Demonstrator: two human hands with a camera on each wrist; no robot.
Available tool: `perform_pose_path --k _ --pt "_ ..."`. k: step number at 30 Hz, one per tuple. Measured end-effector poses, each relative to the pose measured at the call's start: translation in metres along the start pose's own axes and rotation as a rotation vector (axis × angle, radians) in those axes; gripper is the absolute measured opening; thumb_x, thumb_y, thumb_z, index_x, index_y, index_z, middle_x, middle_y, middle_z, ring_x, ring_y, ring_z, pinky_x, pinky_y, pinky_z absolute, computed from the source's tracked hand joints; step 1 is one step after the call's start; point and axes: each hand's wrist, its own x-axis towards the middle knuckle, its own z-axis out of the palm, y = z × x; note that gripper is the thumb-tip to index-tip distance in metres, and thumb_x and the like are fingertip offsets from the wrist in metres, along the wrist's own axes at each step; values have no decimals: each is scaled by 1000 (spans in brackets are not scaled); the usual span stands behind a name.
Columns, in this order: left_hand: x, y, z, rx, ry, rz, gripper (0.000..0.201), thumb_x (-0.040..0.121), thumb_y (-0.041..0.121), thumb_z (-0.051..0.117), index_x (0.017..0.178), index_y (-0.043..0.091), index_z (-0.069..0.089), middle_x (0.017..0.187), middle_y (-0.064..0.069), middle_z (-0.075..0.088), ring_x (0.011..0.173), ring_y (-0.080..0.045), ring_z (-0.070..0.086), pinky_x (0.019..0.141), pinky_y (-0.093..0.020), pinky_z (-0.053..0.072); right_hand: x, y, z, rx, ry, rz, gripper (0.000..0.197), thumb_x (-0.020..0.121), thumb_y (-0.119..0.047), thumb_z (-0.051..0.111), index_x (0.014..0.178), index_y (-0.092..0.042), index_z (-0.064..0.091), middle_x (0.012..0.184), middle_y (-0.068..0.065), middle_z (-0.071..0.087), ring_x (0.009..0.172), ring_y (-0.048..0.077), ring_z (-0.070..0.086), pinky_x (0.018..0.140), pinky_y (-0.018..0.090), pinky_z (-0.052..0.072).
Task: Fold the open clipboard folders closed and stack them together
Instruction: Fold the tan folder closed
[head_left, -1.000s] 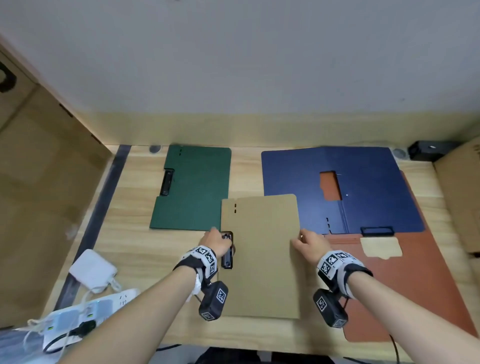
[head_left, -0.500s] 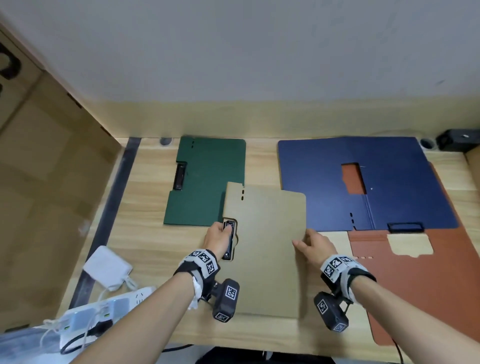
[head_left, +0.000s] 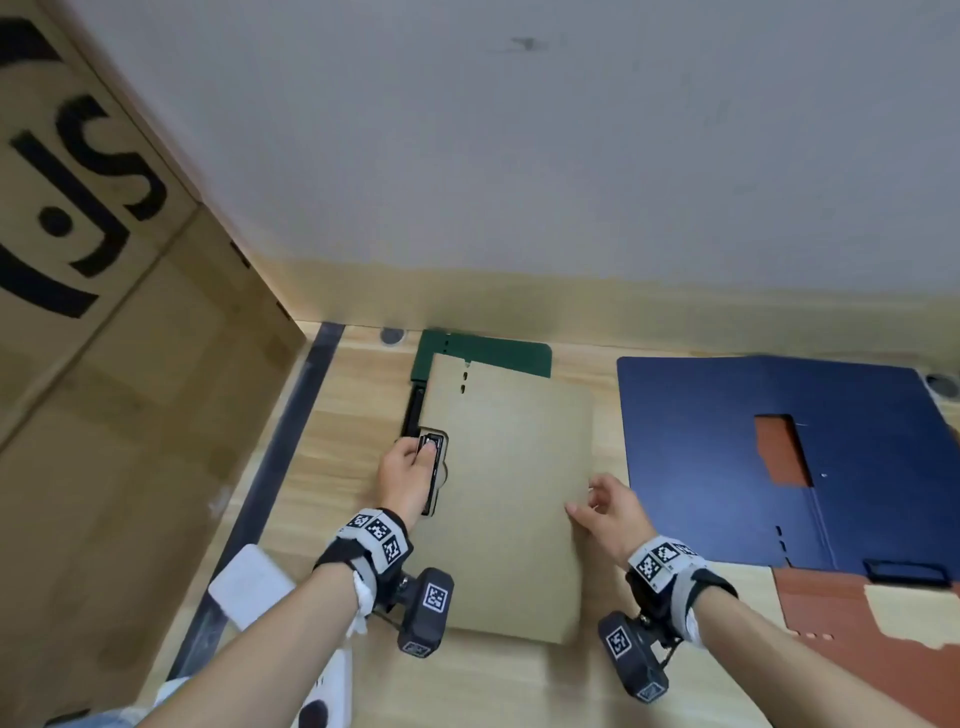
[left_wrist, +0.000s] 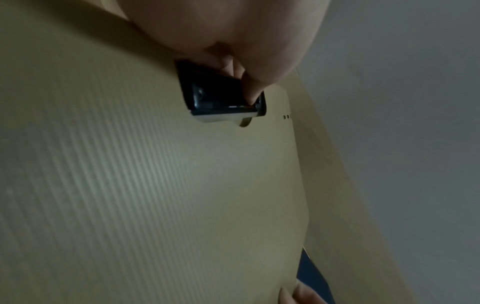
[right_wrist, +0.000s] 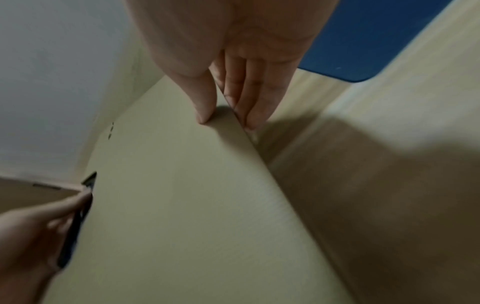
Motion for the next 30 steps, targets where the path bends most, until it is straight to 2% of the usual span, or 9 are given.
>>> perform_pose_path --k 3,5,9,12,17,20,23,25,30 --pt "27 13 -2 16 -26 -41 14 98 19 53 104 16 65 96 -4 68 87 -25 63 81 -35 52 29 -15 -1 -12 32 13 26 81 -26 74 97 -26 54 86 2 56 80 24 59 76 47 57" --pt "44 19 -1 43 -60 -22 23 96 13 52 114 12 66 98 -7 70 84 -26 63 69 -30 52 48 -24 -2 -51 45 20 30 80 -31 75 103 -23 57 90 4 60 85 27 64 79 49 57" --pt "70 27 5 109 -122 22 33 90 6 57 121 16 62 114 -8 69 103 -31 66 91 -43 55 78 -42 -3 -87 40 48 31 81 -28 74 106 -21 57 87 1 59 81 24 66 71 44 61" --pt "91 27 11 181 -133 45 22 87 6 61 102 22 59 104 -9 69 100 -34 65 88 -43 55 97 -47 -1 -143 28 35 38 78 -24 76 111 -22 58 88 -3 63 83 21 67 78 43 59" --pt "117 20 15 349 -95 51 16 82 19 63 97 25 63 97 -8 69 89 -35 65 83 -49 57 118 -49 8 -324 -1 14 43 72 -27 79 109 -14 61 100 2 64 92 23 63 88 41 53" --pt "122 13 20 613 -12 83 35 85 15 60 120 11 60 117 -13 60 110 -36 52 97 -42 45 122 -50 17 -424 -24 -2 48 72 -36 78 109 -12 58 109 6 55 96 26 62 91 43 52" --pt "119 7 26 703 21 106 47 87 10 57 134 12 50 133 -15 45 122 -33 38 105 -37 31 120 -51 23 -448 -12 -5 41 75 -36 74 100 -13 52 109 7 49 92 28 61 88 42 52" --pt "122 0 27 677 46 93 48 85 12 60 132 15 52 135 -15 40 124 -33 38 108 -39 32 119 -51 24 -457 -13 -12 37 76 -34 73 95 -14 48 108 6 48 87 27 59 84 40 52" --pt "132 -8 22 564 14 27 56 88 20 56 142 27 43 125 -14 52 112 -34 56 101 -47 47 120 -53 26 -461 -31 -37 39 77 -29 73 104 -12 50 111 6 47 87 24 57 84 35 51"
